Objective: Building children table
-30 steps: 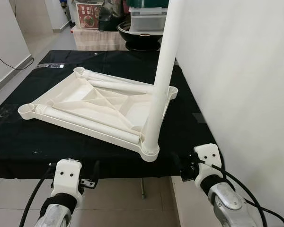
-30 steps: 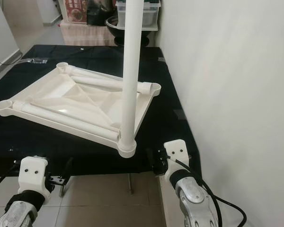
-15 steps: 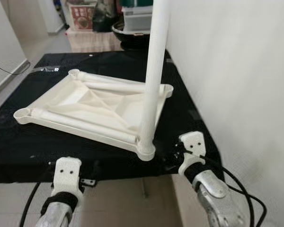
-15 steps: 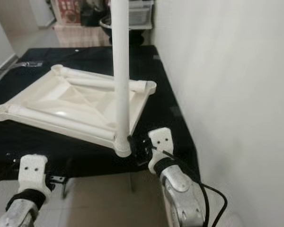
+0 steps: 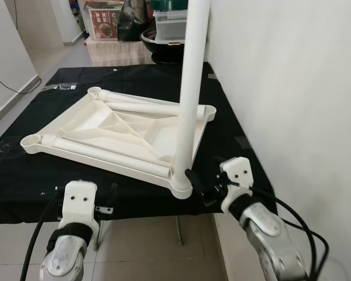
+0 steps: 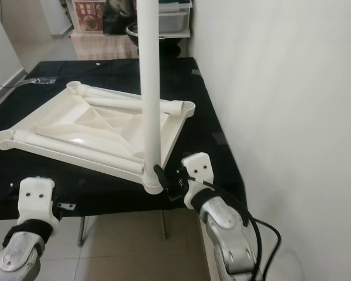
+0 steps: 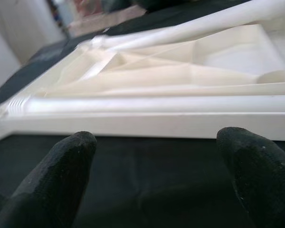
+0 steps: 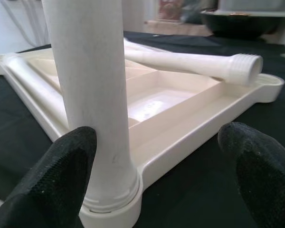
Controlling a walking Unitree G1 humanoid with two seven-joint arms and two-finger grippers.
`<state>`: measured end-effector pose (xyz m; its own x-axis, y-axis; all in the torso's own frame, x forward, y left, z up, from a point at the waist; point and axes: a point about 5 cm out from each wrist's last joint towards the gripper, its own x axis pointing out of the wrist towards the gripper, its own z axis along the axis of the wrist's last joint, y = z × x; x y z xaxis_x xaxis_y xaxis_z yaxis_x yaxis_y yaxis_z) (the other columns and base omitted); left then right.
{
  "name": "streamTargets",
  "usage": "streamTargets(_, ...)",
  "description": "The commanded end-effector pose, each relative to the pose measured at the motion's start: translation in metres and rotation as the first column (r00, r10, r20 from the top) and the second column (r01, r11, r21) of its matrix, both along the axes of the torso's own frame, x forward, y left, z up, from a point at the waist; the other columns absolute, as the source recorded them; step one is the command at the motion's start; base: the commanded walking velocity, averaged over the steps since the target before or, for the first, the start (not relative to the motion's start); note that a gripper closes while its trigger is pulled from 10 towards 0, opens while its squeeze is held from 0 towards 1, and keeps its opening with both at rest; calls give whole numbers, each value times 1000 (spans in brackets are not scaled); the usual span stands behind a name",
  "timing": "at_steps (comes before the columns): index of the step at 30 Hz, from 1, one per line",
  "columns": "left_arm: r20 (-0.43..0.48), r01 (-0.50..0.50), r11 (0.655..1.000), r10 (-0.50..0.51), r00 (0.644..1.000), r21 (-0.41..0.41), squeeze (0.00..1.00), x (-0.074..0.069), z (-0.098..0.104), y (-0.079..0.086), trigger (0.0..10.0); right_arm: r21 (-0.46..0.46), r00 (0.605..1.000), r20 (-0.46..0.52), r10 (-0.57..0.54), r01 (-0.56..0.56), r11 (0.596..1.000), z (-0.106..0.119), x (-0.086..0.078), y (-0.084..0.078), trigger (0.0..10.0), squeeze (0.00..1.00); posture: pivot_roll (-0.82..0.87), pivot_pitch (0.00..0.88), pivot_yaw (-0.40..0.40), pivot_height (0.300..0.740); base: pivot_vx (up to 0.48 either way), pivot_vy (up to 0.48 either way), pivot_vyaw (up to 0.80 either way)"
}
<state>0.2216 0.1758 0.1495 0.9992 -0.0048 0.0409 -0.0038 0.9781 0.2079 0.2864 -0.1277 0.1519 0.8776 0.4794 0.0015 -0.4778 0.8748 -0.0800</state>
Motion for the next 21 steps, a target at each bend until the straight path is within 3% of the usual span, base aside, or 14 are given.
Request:
streamTargets(1, 8, 97, 995, -97, 995, 2, 0, -3, 2, -10, 10000, 29, 997, -6, 79, -79, 996, 4, 3, 4, 10000, 0, -52, 83, -3, 740, 0, 0, 0)
streamTargets(3, 5, 134, 991, -134, 991, -11, 0, -5, 1, -13, 10000, 30, 991, -5, 134, -134, 991, 5, 3, 6, 10000, 0, -52, 83, -3, 740, 0, 0, 0)
streamTargets(4, 4, 220, 975, -220, 975, -19, 0, -13, 1, -22, 10000, 22, 966, 0, 260, -260, 965, 11, 4, 9, 10000, 0, -42, 96, -8, 740, 0, 0, 0)
streamTargets(5, 7, 250, 968, -250, 968, -24, 0, -17, 1, -25, 10000, 12, 956, 6, 294, -294, 956, 14, 7, 9, 10000, 0, -41, 98, -9, 740, 0, 0, 0)
streamTargets(11, 6, 301, 953, -301, 954, -43, 0, -24, 1, -29, 10000, -23, 936, 25, 350, -349, 937, 23, 17, 9, 10000, 0, -27, 112, -17, 740, 0, 0, 0)
streamTargets(13, 4, 353, 933, -354, 935, -65, 0, -31, 2, -34, 10000, -35, 895, 30, 445, -444, 895, 32, 24, 14, 10000, 0, -18, 131, -24, 740, 0, 0, 0)
streamTargets(21, 14, 429, 893, -431, 902, -133, 0, -46, 4, -40, 10000, -77, 848, 20, 530, -527, 846, 40, 37, 26, 10000, 0, -4, 158, -37, 740, 0, 0, 0)
